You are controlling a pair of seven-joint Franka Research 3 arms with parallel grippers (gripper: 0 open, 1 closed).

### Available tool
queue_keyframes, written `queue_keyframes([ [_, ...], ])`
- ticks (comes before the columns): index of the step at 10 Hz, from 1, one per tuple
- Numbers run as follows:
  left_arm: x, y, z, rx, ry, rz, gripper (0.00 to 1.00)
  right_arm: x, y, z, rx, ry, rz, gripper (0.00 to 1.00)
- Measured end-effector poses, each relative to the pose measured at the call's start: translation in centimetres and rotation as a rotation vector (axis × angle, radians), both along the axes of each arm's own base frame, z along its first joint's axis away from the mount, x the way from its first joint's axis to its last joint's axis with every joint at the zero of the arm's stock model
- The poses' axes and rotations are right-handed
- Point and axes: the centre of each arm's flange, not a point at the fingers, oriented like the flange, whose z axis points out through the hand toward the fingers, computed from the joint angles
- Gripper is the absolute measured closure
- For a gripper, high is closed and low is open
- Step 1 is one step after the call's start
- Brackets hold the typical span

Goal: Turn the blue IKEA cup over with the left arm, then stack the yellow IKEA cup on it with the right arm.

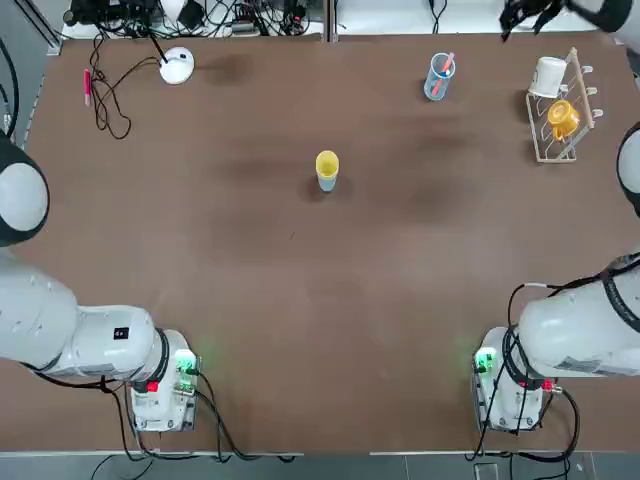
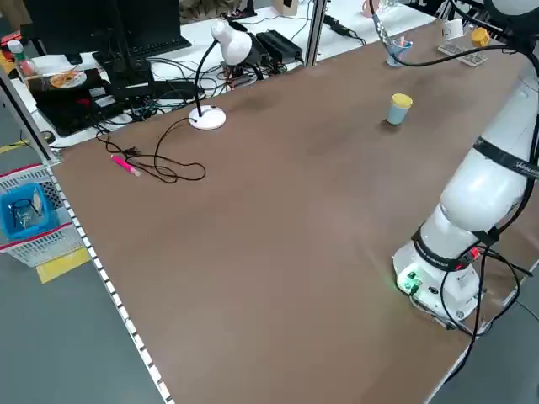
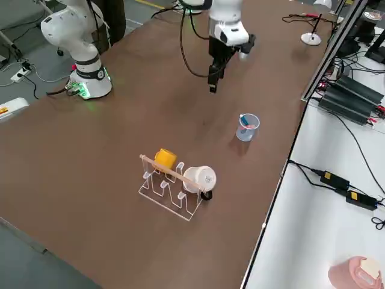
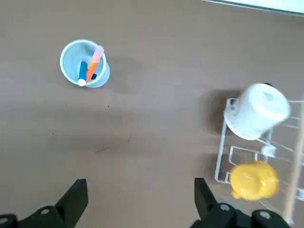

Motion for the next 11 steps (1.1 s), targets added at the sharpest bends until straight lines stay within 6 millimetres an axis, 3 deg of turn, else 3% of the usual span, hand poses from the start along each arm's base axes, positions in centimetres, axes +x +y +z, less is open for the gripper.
queue_keyframes([
  [2, 0.0, -0.3, -0.1, 0.001, 0.001, -0.017, 0.01, -0.8, -2.4, 3.7, 0.005, -0.031, -0.049, 0.01],
  [4, 0.0, -0.7, -0.1, 0.002, 0.001, -0.042, 0.01, -2.0, -5.2, 5.4, 0.002, -0.034, -0.102, 0.01],
  [6, 0.1, -0.7, -0.2, 0.003, 0.004, -0.054, 0.01, -3.8, -6.5, 7.9, 0.002, -0.029, -0.129, 0.01],
  [8, 0.2, -0.7, -0.4, 0.003, 0.007, -0.054, 0.01, -5.3, -7.0, 10.1, 0.012, -0.022, -0.160, 0.01],
  [11, 0.2, -0.9, -0.4, 0.003, 0.007, -0.057, 0.01, -5.3, -5.0, 10.4, 0.037, -0.016, -0.228, 0.01],
])
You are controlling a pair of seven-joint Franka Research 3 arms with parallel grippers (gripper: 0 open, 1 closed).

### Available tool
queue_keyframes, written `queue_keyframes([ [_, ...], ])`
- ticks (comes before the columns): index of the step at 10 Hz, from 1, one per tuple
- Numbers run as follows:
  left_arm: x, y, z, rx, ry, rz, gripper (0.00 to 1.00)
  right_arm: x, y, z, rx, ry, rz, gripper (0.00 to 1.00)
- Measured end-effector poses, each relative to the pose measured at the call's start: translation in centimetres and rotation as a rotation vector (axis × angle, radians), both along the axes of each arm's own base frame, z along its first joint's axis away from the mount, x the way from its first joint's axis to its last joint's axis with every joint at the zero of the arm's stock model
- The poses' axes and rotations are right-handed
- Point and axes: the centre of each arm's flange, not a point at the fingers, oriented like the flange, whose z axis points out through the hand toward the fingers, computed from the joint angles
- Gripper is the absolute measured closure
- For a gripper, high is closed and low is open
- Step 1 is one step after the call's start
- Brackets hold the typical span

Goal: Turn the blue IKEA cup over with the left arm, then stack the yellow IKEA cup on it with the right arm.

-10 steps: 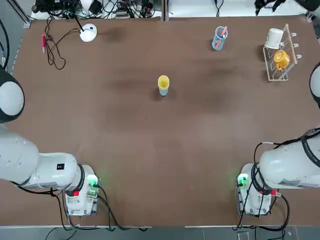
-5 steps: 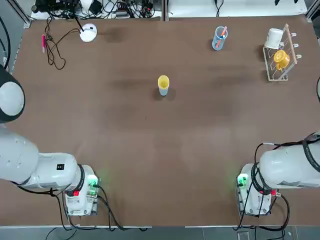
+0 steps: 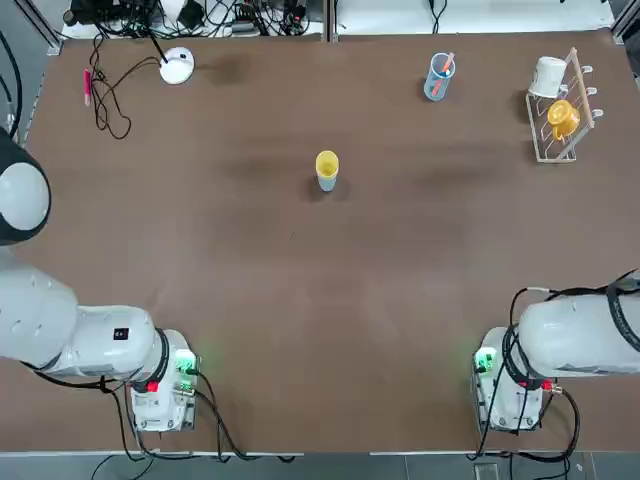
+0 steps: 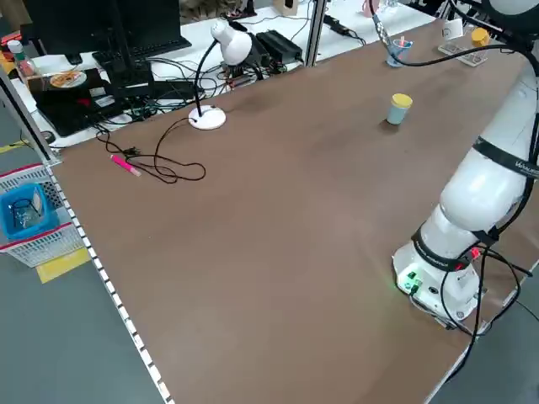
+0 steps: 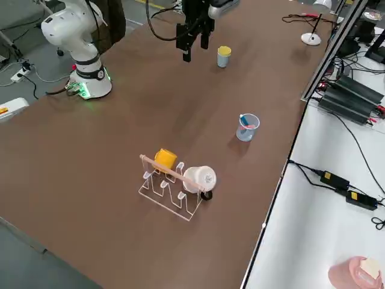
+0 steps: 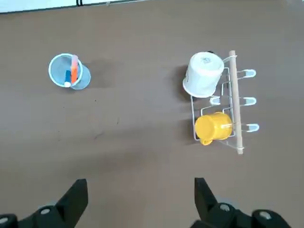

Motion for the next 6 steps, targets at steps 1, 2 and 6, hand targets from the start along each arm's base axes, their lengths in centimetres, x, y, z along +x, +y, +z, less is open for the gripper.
queue_keyframes([
  [1, -0.01, -0.11, 0.00, 0.000, 0.000, -0.002, 0.01, 0.08, 0.79, 0.00, 0.003, -0.001, -0.012, 0.01],
  [2, -0.02, -0.24, 0.00, 0.000, 0.000, -0.004, 0.01, 0.11, 1.22, 0.01, 0.004, -0.002, -0.015, 0.01],
  [6, -0.03, -0.52, 0.00, 0.000, 0.000, -0.009, 0.01, -0.12, 1.29, 0.03, 0.007, 0.010, -0.019, 0.01],
])
